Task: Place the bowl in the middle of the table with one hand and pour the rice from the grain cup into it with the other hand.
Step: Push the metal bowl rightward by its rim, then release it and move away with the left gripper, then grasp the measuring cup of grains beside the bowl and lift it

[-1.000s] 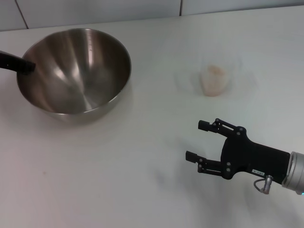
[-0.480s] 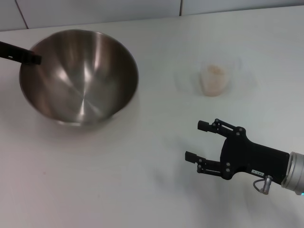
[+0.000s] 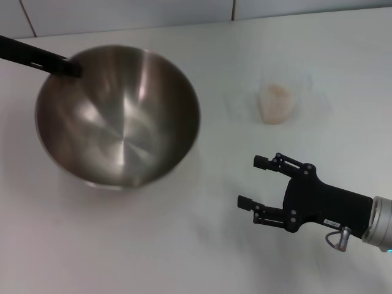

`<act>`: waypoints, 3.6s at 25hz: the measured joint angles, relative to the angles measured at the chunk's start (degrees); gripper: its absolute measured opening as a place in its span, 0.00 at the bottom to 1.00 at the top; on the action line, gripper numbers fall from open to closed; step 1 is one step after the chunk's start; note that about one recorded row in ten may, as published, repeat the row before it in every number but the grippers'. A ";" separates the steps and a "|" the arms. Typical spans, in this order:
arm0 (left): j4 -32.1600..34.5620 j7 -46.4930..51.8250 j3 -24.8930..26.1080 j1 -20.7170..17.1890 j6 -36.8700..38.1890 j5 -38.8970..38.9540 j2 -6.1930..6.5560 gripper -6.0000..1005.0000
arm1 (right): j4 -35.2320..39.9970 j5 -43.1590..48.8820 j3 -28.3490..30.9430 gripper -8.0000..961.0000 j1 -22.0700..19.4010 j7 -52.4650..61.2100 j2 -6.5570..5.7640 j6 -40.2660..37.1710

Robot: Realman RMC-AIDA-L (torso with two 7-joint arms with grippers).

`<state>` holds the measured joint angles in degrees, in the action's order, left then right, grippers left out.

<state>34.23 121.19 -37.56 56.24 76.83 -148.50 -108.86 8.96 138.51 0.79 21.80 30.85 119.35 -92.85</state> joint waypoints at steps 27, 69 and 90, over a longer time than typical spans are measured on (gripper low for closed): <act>1.12 -0.65 -4.38 2.17 -7.42 -0.38 -6.86 0.06 | 0.27 0.00 0.00 0.87 0.00 0.00 0.01 -1.29; -3.42 -76.32 -4.00 -41.66 14.29 52.27 -5.36 0.82 | -14.09 -0.01 42.72 0.87 -6.36 -16.62 0.27 16.37; -6.72 -79.10 -3.89 -41.58 8.38 47.85 -6.99 0.82 | -17.50 0.57 49.63 0.87 1.79 -24.98 0.31 36.71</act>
<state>27.51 42.09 -41.45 14.66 85.21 -100.64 -115.85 -8.54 139.08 50.42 23.59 5.87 119.66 -56.14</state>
